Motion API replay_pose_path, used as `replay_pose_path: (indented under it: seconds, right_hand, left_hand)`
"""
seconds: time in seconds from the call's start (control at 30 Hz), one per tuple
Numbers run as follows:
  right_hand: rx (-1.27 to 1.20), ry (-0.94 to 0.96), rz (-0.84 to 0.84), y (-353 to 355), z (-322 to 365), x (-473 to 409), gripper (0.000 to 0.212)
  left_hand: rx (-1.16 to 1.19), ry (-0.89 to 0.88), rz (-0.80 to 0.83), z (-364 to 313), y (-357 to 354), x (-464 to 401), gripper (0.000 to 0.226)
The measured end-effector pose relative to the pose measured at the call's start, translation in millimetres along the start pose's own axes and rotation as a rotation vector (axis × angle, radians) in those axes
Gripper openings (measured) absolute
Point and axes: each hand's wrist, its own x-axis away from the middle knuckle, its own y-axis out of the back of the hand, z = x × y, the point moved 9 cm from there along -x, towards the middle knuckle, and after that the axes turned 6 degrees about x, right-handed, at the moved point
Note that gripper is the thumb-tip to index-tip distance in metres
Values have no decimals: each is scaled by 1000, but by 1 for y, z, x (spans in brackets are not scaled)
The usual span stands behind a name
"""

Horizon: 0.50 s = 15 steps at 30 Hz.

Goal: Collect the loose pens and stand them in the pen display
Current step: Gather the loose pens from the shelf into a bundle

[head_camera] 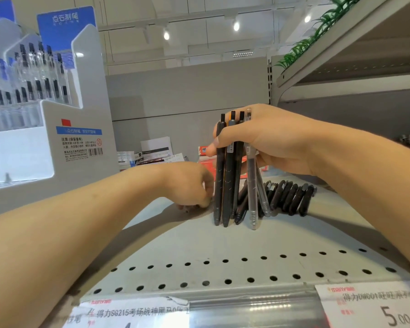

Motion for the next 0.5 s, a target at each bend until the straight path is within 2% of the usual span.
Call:
replay_pose_path:
  seconds: [0.07,0.13,0.2,0.27,0.33,0.37,0.4,0.43,0.5]
  right_hand:
    - [13,-3,-9,1,-1,0,3]
    - [9,-9,-19,2,0,1,3]
    - [1,-16,-27,3,0,2,4]
    - [7,-30,-57,6,-1,2,6]
    - [11,-46,-69,7,-2,3,12]
    - [5,-44,-65,7,-2,3,8]
    - [1,-48,-67,6,-2,3,3]
    - [-10,-50,-68,7,-3,3,6]
    - [-37,-55,-50,5,-5,3,8]
  left_hand:
    - [35,58,29,10,3,3,30]
    - [59,58,-31,13,15,7,44]
    - [260,48,-116,17,31,12,41]
    - [493,8,-186,18,46,21,27]
    - [677,-86,-190,16,55,28,19]
    - [736,-141,-171,12,56,32,19]
    - [773,-186,-147,7,56,35,24]
    - [779,-214,-126,4,55,37,26]
    - [704,-237,-81,-3,47,38,21]
